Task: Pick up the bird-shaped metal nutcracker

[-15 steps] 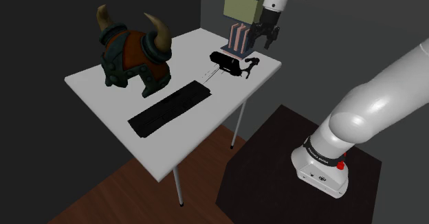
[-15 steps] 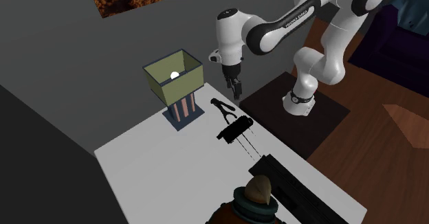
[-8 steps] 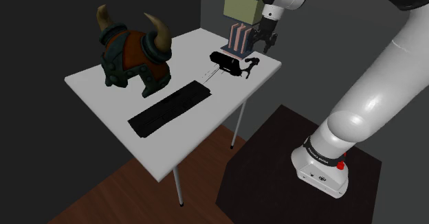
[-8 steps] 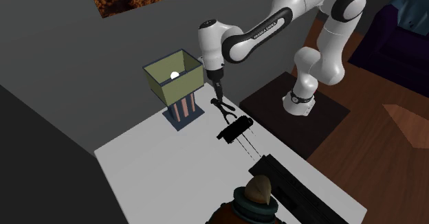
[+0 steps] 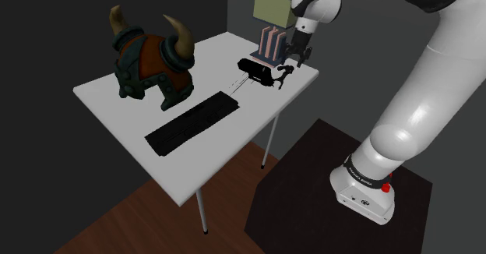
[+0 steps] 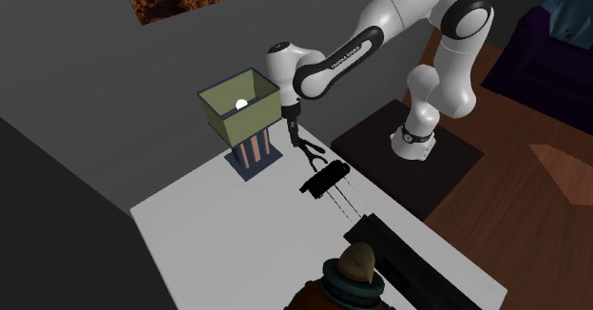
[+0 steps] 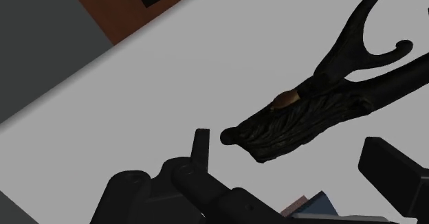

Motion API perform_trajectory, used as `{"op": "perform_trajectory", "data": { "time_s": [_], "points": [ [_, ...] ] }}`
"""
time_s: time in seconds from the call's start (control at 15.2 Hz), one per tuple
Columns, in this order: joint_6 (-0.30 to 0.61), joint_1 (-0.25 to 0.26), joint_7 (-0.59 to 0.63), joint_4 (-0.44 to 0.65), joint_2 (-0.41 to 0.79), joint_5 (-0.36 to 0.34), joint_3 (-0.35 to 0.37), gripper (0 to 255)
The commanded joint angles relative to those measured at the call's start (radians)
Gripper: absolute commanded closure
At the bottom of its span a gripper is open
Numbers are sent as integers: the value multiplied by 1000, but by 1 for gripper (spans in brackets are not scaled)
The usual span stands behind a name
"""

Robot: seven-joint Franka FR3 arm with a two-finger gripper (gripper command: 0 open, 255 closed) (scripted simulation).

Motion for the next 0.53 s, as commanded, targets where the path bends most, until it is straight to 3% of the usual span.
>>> {"op": "perform_trajectory", "data": {
  "time_s": [0.0,0.13,0.2,0.46],
  "points": [
    [23,0,-9,-11,14,10,2,0],
    [30,-1,-12,-14,18,13,3,0],
    [30,-1,-13,-13,20,13,3,255],
    [31,-1,-13,-13,20,14,3,255]
  ]
}}
